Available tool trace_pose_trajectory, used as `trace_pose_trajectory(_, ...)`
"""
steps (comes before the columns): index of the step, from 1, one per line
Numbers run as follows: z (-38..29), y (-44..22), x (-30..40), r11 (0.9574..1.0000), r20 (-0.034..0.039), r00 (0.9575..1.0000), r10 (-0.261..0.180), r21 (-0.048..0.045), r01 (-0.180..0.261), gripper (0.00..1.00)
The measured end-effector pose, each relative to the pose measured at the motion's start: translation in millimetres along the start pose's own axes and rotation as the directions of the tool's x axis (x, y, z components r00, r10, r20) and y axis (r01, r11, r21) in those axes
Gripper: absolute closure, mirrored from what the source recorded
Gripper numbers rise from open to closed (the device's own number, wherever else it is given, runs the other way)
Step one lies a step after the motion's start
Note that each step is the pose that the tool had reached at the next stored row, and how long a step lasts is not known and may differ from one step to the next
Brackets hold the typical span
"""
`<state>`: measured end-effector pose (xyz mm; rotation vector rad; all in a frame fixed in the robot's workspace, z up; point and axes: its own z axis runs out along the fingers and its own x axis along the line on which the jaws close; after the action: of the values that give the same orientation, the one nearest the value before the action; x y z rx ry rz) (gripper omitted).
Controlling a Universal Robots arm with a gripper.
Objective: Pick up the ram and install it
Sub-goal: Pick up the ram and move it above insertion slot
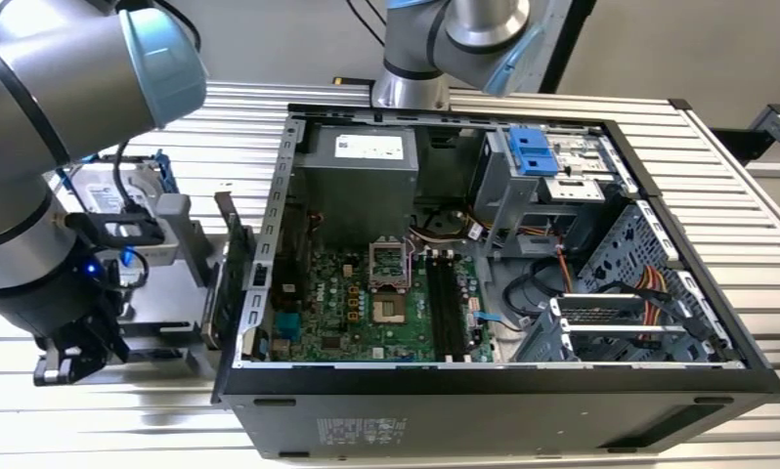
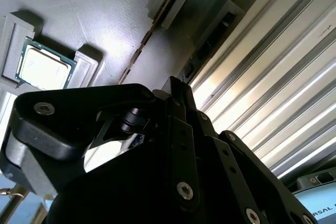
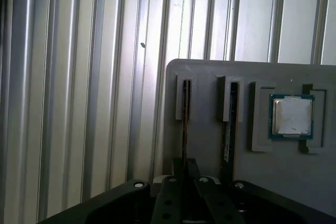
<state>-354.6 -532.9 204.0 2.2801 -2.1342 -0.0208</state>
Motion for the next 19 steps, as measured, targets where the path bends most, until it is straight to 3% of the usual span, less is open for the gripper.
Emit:
trace_pose_trajectory(13,-8.6,0.2,0.0,1.0000,0.0000,1.0000,0.000,0.0001,0.000,1.00)
trace_pose_trajectory(19,-17.4,0.4,0.0,1.0000,0.0000,1.0000,0.000,0.0000,0.000,1.00)
